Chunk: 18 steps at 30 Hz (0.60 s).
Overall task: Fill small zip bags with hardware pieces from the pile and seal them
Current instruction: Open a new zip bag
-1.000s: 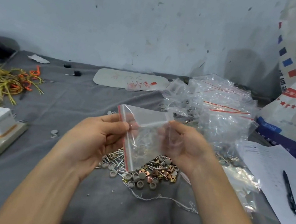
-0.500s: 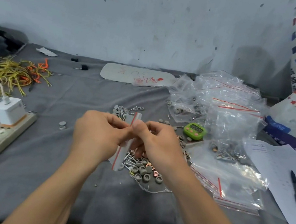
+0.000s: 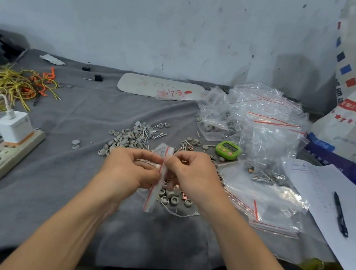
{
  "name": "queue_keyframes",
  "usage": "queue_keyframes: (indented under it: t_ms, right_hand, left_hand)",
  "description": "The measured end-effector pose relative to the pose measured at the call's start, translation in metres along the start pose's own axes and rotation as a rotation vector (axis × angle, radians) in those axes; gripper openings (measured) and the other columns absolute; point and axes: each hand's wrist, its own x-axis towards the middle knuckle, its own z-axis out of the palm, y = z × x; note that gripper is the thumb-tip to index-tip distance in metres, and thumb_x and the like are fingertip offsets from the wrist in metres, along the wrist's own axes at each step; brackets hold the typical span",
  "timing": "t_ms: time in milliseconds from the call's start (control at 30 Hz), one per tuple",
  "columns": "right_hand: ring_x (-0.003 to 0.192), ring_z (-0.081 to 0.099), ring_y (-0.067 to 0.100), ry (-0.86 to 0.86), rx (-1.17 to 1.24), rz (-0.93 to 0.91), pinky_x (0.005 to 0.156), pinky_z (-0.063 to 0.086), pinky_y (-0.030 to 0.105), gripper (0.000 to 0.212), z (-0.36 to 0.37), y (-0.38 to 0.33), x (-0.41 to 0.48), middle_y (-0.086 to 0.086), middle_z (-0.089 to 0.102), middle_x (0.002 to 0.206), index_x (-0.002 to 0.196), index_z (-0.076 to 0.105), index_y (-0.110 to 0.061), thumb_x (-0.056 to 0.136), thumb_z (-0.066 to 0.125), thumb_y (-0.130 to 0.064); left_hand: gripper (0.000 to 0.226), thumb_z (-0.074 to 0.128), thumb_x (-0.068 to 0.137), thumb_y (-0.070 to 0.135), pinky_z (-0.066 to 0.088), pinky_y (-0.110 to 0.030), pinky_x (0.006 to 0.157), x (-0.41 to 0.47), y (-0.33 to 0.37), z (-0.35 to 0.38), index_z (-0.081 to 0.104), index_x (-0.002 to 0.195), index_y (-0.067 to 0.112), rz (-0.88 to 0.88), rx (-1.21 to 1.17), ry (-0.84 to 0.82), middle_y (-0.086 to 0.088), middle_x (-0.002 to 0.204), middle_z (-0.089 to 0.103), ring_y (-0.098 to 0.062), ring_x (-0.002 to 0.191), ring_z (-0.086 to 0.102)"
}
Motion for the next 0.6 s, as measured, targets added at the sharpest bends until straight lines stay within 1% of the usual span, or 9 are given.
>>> queue_keyframes:
  t_ms: [67, 100, 200, 267, 300, 367, 467, 533, 600]
  right_hand:
    - [0.052, 0.067, 0.013, 0.130, -0.192, -0.015, 0.050, 0.049, 0.027, 0.025, 0.002, 0.003, -0.002, -0.004, 0.073, 0.063, 0.072, 0.074, -0.018, 0.084, 0.073, -0.039]
    - [0.051, 0.067, 0.011, 0.123, -0.192, -0.017, 0.047, 0.046, 0.024, 0.026, 0.003, 0.003, -0.003, -0.006, 0.073, 0.062, 0.071, 0.074, -0.018, 0.084, 0.074, -0.041]
    - [0.052, 0.071, 0.019, -0.054, -0.016, -0.028, 0.044, 0.044, 0.023, 0.032, 0.010, 0.000, -0.004, 0.004, 0.074, 0.064, 0.072, 0.073, -0.012, 0.093, 0.069, -0.035]
    - [0.055, 0.072, 0.024, -0.096, 0.021, -0.043, 0.044, 0.044, 0.022, 0.033, 0.013, 0.000, -0.003, 0.010, 0.073, 0.064, 0.073, 0.073, -0.008, 0.097, 0.065, -0.030]
    - [0.055, 0.072, 0.023, -0.113, 0.032, -0.038, 0.043, 0.043, 0.020, 0.032, 0.012, 0.000, -0.002, 0.011, 0.073, 0.064, 0.074, 0.074, -0.008, 0.098, 0.064, -0.026]
    - [0.052, 0.069, 0.020, -0.168, 0.105, -0.021, 0.042, 0.042, 0.020, 0.028, 0.011, 0.000, -0.002, 0.012, 0.073, 0.065, 0.077, 0.073, -0.004, 0.099, 0.063, -0.017]
    - [0.049, 0.066, 0.018, -0.228, 0.181, -0.035, 0.044, 0.042, 0.021, 0.024, 0.007, -0.001, 0.000, 0.013, 0.072, 0.067, 0.081, 0.072, 0.001, 0.100, 0.062, -0.012]
    - [0.045, 0.061, 0.017, -0.248, 0.219, -0.058, 0.041, 0.039, 0.020, 0.026, 0.003, -0.002, 0.002, 0.013, 0.070, 0.066, 0.080, 0.070, -0.001, 0.102, 0.059, -0.012]
    - [0.041, 0.052, 0.014, -0.280, 0.300, -0.083, 0.040, 0.036, 0.018, 0.032, -0.003, -0.005, 0.004, 0.010, 0.066, 0.060, 0.074, 0.070, -0.009, 0.103, 0.059, -0.014]
  left_hand:
    - [0.032, 0.070, 0.072, -0.021, 0.046, -0.017, 0.047, 0.003, -0.003, -0.002, 0.073, 0.090, 0.005, 0.004, 0.006, 0.054, -0.005, 0.058, 0.066, -0.011, 0.047, 0.051]
    - [0.033, 0.071, 0.071, -0.019, 0.045, -0.017, 0.047, 0.005, -0.003, -0.002, 0.073, 0.088, 0.008, 0.012, 0.022, 0.086, -0.002, 0.056, 0.066, -0.009, 0.045, 0.050]
    - [0.032, 0.074, 0.065, -0.013, 0.050, -0.023, 0.058, 0.005, -0.005, 0.001, 0.074, 0.083, 0.014, 0.039, 0.070, 0.130, -0.002, 0.060, 0.072, -0.008, 0.049, 0.060]
    - [0.032, 0.079, 0.059, -0.009, 0.055, -0.030, 0.067, 0.004, -0.007, 0.002, 0.074, 0.080, 0.015, 0.033, 0.081, 0.132, -0.004, 0.063, 0.073, -0.011, 0.055, 0.064]
    - [0.032, 0.081, 0.055, -0.004, 0.055, -0.031, 0.068, 0.003, -0.007, 0.002, 0.074, 0.080, 0.014, 0.025, 0.078, 0.130, -0.003, 0.062, 0.072, -0.013, 0.055, 0.062]
    - [0.037, 0.081, 0.053, -0.003, 0.051, -0.025, 0.060, 0.001, -0.007, -0.001, 0.072, 0.086, 0.012, 0.006, 0.034, 0.102, -0.001, 0.058, 0.069, -0.012, 0.052, 0.056]
    - [0.035, 0.080, 0.069, -0.014, 0.049, -0.017, 0.049, 0.004, -0.007, -0.008, 0.068, 0.095, 0.005, -0.046, -0.064, 0.022, -0.003, 0.061, 0.069, -0.011, 0.049, 0.061]
    - [0.032, 0.078, 0.074, -0.007, 0.053, -0.017, 0.052, 0.005, -0.005, -0.010, 0.068, 0.101, 0.006, -0.106, -0.166, -0.050, -0.002, 0.065, 0.071, -0.009, 0.054, 0.065]
    - [0.034, 0.075, 0.069, 0.004, 0.055, -0.016, 0.056, 0.005, -0.002, -0.009, 0.072, 0.102, 0.010, -0.192, -0.346, -0.162, -0.001, 0.069, 0.072, -0.007, 0.056, 0.067]
